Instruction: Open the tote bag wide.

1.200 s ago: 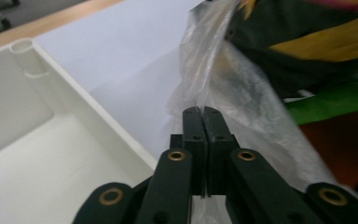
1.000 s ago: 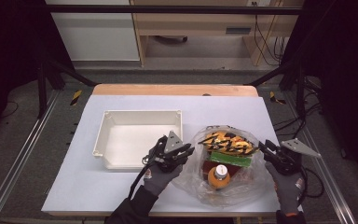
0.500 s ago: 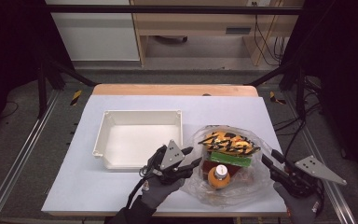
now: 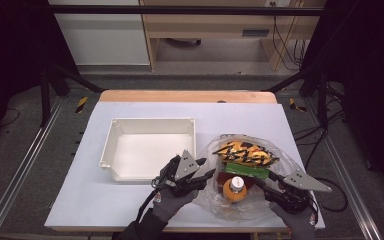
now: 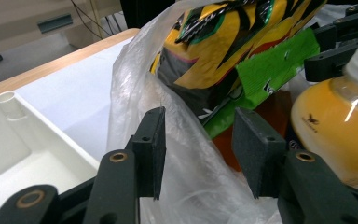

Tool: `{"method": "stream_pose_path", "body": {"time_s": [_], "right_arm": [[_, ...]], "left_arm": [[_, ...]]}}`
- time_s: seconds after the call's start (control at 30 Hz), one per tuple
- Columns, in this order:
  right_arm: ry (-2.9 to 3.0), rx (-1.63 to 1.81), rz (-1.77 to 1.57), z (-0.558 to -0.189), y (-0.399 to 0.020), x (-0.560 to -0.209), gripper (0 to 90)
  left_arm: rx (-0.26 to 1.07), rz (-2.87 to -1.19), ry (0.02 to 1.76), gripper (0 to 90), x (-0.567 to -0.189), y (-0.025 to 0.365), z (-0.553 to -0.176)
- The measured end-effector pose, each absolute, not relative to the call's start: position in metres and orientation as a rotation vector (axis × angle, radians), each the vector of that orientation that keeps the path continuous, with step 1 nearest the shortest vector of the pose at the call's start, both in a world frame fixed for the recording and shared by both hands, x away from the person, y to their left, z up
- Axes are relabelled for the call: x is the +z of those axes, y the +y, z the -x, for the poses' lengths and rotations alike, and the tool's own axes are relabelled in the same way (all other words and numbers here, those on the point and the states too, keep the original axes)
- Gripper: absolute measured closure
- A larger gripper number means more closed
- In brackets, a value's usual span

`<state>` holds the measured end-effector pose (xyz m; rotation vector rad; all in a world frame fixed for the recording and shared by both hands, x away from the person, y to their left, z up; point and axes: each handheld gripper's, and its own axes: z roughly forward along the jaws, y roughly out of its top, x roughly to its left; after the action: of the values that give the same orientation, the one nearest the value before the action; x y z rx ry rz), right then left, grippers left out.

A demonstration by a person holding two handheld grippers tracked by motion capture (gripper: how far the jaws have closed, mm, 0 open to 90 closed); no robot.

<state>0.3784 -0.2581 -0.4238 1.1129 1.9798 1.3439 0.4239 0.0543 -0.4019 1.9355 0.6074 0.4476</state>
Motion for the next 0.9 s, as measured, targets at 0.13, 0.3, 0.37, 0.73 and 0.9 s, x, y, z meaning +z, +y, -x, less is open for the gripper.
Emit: {"method": "stream_pose_path", "body": {"time_s": [0.13, 0.3, 0.37, 0.73, 0.9], "right_arm": [[1.995, 1.352, -1.075, -0.387, -0.252, -0.426, 54.5], [2.014, 1.349, -1.042, -0.392, -0.248, -0.427, 53.9], [2.023, 1.347, -1.024, -0.39, -0.247, -0.427, 51.0], [1.982, 1.29, -1.009, -0.393, -0.247, -0.431, 75.6], [1.96, 1.292, -0.979, -0.392, -0.247, -0.428, 82.5]], "left_arm": [[0.45, -1.935, 0.615, 54.1, -0.403, 0.059, -0.424], [0.46, -1.93, 0.624, 53.9, -0.402, 0.067, -0.424], [0.46, -1.927, 0.63, 53.9, -0.402, 0.072, -0.424], [0.476, -1.923, 0.678, 53.6, -0.405, 0.096, -0.424], [0.48, -1.915, 0.677, 53.5, -0.404, 0.097, -0.423]]}}
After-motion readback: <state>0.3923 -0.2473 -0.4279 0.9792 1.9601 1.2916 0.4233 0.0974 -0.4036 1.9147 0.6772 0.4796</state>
